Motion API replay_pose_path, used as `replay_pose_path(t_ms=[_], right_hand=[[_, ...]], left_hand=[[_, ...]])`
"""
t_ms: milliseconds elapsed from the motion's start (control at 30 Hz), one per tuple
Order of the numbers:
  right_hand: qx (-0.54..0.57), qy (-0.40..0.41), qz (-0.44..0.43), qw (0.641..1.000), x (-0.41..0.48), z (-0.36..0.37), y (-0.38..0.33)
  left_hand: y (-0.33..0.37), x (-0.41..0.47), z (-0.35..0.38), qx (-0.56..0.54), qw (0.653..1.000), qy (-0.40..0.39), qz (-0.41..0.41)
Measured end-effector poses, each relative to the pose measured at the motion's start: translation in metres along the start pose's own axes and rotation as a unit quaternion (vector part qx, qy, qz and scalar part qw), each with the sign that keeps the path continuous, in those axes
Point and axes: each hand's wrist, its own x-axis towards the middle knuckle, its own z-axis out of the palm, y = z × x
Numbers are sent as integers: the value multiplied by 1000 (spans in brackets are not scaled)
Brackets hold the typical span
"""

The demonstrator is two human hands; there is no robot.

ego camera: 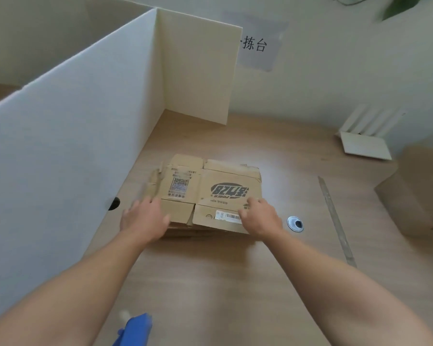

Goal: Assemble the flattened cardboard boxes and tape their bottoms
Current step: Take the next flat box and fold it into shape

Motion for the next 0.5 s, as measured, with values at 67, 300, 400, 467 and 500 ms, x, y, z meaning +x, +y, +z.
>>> replay_pose_path(t_ms=[67,300,400,467,500], right_hand=[[49,16,50,997,16,6,-1],[256,54,157,952,52,34,0],[307,95,179,930,55,38,0],[334,114,197,914,55,36,3],[348,121,209,906,54,35,5]], left_hand=[[-6,19,11,-21,1000,-7,2],[-18,59,42,-109,993,-24,24],[-12,62,44,-136,991,-15,11],[-8,57,42,-152,988,-12,-5],[-5,54,42,-167,986,-9,-14]])
